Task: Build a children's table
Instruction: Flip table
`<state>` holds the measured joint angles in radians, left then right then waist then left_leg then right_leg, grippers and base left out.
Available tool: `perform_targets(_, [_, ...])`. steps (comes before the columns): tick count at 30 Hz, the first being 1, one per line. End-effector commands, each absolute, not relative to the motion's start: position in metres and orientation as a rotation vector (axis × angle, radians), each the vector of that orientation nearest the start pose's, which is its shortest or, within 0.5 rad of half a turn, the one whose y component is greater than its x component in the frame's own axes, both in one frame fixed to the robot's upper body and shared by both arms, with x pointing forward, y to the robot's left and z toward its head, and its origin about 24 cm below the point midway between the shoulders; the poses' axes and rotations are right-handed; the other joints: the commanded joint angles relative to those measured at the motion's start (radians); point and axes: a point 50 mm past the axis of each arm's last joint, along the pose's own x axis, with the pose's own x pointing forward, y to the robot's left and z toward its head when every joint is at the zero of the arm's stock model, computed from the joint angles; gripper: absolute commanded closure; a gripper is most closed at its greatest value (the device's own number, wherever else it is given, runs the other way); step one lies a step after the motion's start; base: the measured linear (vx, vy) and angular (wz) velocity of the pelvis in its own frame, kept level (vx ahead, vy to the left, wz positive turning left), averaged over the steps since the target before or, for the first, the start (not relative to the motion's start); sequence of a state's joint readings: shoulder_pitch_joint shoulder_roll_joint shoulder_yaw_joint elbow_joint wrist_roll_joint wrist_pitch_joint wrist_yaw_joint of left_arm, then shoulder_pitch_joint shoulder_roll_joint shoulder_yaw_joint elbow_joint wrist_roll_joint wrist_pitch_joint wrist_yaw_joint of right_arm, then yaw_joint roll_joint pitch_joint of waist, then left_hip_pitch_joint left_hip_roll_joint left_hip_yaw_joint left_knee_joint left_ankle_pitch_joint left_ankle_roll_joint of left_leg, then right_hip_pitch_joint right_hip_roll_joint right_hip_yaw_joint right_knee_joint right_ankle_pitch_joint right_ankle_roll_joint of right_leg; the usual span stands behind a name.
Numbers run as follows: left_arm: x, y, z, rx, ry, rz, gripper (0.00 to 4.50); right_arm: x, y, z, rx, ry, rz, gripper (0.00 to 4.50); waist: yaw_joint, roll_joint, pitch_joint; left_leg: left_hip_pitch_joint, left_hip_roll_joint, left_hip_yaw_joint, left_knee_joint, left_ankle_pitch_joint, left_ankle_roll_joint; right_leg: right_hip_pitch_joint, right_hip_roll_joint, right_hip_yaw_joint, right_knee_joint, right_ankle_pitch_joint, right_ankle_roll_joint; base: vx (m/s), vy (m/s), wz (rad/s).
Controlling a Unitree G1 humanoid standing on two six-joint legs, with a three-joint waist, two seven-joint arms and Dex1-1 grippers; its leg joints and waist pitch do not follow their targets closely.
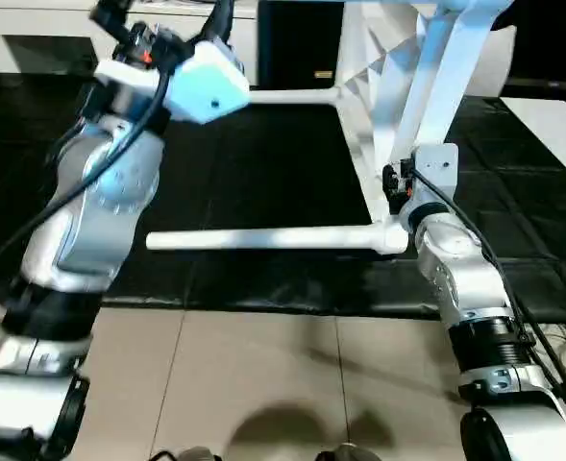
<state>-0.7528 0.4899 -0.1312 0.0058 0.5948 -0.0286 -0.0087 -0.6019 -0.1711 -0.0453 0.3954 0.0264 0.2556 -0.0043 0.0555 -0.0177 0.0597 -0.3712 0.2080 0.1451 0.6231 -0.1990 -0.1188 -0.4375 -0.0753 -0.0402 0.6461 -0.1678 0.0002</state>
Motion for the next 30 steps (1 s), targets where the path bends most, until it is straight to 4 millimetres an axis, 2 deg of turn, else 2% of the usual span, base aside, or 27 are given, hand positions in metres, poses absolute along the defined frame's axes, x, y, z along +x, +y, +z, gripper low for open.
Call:
perform_targets(1, [0.331, 0.146, 0.272, 1.090, -0.763, 0.057, 0.97, 0.363, -0.160, 0.118, -0.198, 0.022, 0.039, 2.56, 0.000, 0.001, -0.078, -0.006, -0.016, 0.020, -0.066, -0.147, -0.024, 0.066, -0.024, 0.026, -0.076, -0.216, -0.130, 0.000, 0.000, 0.00])
perform_targets(2, [0.336, 0.145, 0.269, 1.091, -0.739, 0.052, 1.12, 0.363, -0.160, 0.119, -0.213, 0.014, 0.046, 2.60, 0.000, -0.003, -0.080, -0.006, -0.017, 0.021, -0.065, -0.138, -0.021, 0.068, -0.023, 0.026, -0.074, -0.199, -0.134, 0.000, 0.000, 0.00])
perform_targets(5, [0.342, 0.146, 0.271, 1.097, -0.725, 0.077, 1.20, 0.362, -0.160, 0.119, -0.238, 0.008, 0.055, 2.63, 0.002, -0.004, -0.084, -0.009, -0.017, 0.020, -0.064, -0.110, -0.017, 0.073, -0.025, 0.026, -0.069, -0.163, -0.141, 0.000, 0.000, 0.00])
perform_targets(6, [0.344, 0.147, 0.273, 1.096, -0.717, 0.092, 1.21, 0.362, -0.160, 0.119, -0.245, 0.006, 0.056, 2.64, 0.003, -0.003, -0.082, -0.008, -0.017, 0.021, -0.063, -0.102, -0.013, 0.070, -0.024, 0.026, -0.070, -0.148, -0.146, 0.000, 0.000, 0.00])
perform_targets(9, [0.349, 0.151, 0.275, 1.087, -0.693, 0.120, 1.61, 0.362, -0.161, 0.121, -0.268, -0.003, 0.061, 2.65, 0.001, -0.005, -0.081, -0.011, -0.018, 0.021, -0.063, -0.107, -0.012, 0.074, -0.025, 0.026, -0.071, -0.164, -0.146, 0.000, 0.000, 0.00])
perform_targets(14, [0.350, 0.148, 0.275, 1.057, -0.679, 0.088, 1.91, 0.362, -0.166, 0.129, -0.374, -0.035, 0.079, 2.65, 0.005, -0.004, -0.080, -0.007, -0.017, 0.022, -0.064, -0.119, -0.011, 0.070, -0.024, 0.025, -0.074, -0.189, -0.144, 0.000, 0.000, 0.00])
perform_targets(19, [0.349, 0.142, 0.270, 0.956, -0.640, -0.009, 2.08, 0.365, -0.179, 0.145, -0.500, -0.055, 0.093, 2.65, 0.011, -0.011, -0.081, -0.011, -0.020, 0.026, -0.060, -0.109, 0.011, 0.074, -0.025, 0.026, -0.076, -0.200, -0.143, 0.000, 0.000, 0.00])
perform_targets(20, [0.348, 0.135, 0.262, 0.823, -0.582, -0.119, 2.10, 0.367, -0.190, 0.157, -0.567, -0.057, 0.104, 2.65, 0.013, -0.009, -0.081, -0.010, -0.022, 0.028, -0.059, -0.101, 0.018, 0.072, -0.024, 0.026, -0.077, -0.200, -0.149, 0.000, 0.000, 0.00])
perform_targets(21, [0.346, 0.130, 0.254, 0.706, -0.526, -0.200, 2.10, 0.368, -0.198, 0.168, -0.594, -0.055, 0.125, 2.65, 0.015, -0.012, -0.080, -0.008, -0.021, 0.030, -0.058, -0.100, 0.021, 0.074, -0.025, 0.026, -0.074, -0.200, -0.157, 0.000, 0.000, 0.00])
perform_targets(22, [0.344, 0.128, 0.250, 0.650, -0.498, -0.234, 2.12, 0.369, -0.202, 0.174, -0.600, -0.053, 0.139, 2.65, 0.023, -0.014, -0.081, -0.008, -0.020, 0.031, -0.055, -0.093, 0.039, 0.075, -0.025, 0.026, -0.074, -0.198, -0.167, 0.000, 0.000, 0.00])
perform_targets(23, [0.341, 0.126, 0.246, 0.592, -0.472, -0.261, 2.13, 0.369, -0.207, 0.186, -0.621, -0.063, 0.188, 2.65, 0.026, -0.003, -0.081, -0.006, -0.020, 0.032, -0.053, -0.089, 0.047, 0.072, -0.025, 0.027, -0.073, -0.190, -0.174, 0.000, 0.000, 0.00])
perform_targets(24, [0.341, 0.125, 0.245, 0.583, -0.464, -0.267, 2.13, 0.369, -0.208, 0.189, -0.630, -0.067, 0.203, 2.65, 0.028, -0.011, -0.078, -0.008, -0.022, 0.037, -0.051, -0.101, 0.070, 0.071, -0.023, 0.024, -0.079, -0.211, -0.175, 0.000, 0.000, 0.00])
perform_targets(25, [0.338, 0.124, 0.239, 0.567, -0.426, -0.291, 2.13, 0.367, -0.210, 0.201, -0.663, -0.076, 0.292, 2.65, 0.030, -0.013, -0.074, -0.006, -0.024, 0.041, -0.050, -0.123, 0.091, 0.067, -0.023, 0.022, -0.089, -0.271, -0.164, 0.000, 0.000, 0.00])
perform_targets(26, [0.337, 0.126, 0.233, 0.533, -0.387, -0.295, 2.13, 0.366, -0.214, 0.213, -0.693, -0.087, 0.347, 2.65, 0.034, -0.008, -0.075, -0.005, -0.024, 0.040, -0.050, -0.138, 0.097, 0.069, -0.029, 0.019, -0.092, -0.340, -0.146, 0.000, 0.000, 0.00])
perform_targets(27, [0.336, 0.126, 0.232, 0.514, -0.372, -0.292, 2.13, 0.365, -0.215, 0.217, -0.701, -0.090, 0.362, 2.30, 0.033, -0.003, -0.076, -0.008, -0.020, 0.038, -0.051, -0.136, 0.099, 0.066, -0.029, 0.016, -0.095, -0.367, -0.134, 0.000, 0.000, 0.00])
perform_targets(28, [0.335, 0.128, 0.228, 0.470, -0.341, -0.282, 2.14, 0.365, -0.218, 0.225, -0.719, -0.097, 0.390, 2.09, 0.033, -0.003, -0.076, -0.008, -0.020, 0.038, -0.051, -0.136, 0.099, 0.066, -0.029, 0.016, -0.095, -0.367, -0.134, 0.000, 0.000, 0.00])
perform_targets(29, [0.333, 0.131, 0.225, 0.426, -0.312, -0.274, 2.15, 0.364, -0.221, 0.234, -0.729, -0.105, 0.411, 1.95, 0.026, 0.000, -0.075, -0.005, -0.019, 0.037, -0.050, -0.173, 0.093, 0.061, -0.025, 0.010, -0.099, -0.409, -0.120, 0.000, 0.000, 0.00])
perform_targets(30, [0.333, 0.132, 0.224, 0.408, -0.303, -0.269, 2.16, 0.364, -0.221, 0.237, -0.723, -0.111, 0.419, 1.95, 0.024, -0.003, -0.074, -0.006, -0.020, 0.037, -0.050, -0.184, 0.094, 0.060, -0.025, 0.009, -0.103, -0.427, -0.111, 0.000, 0.000, 0.00])
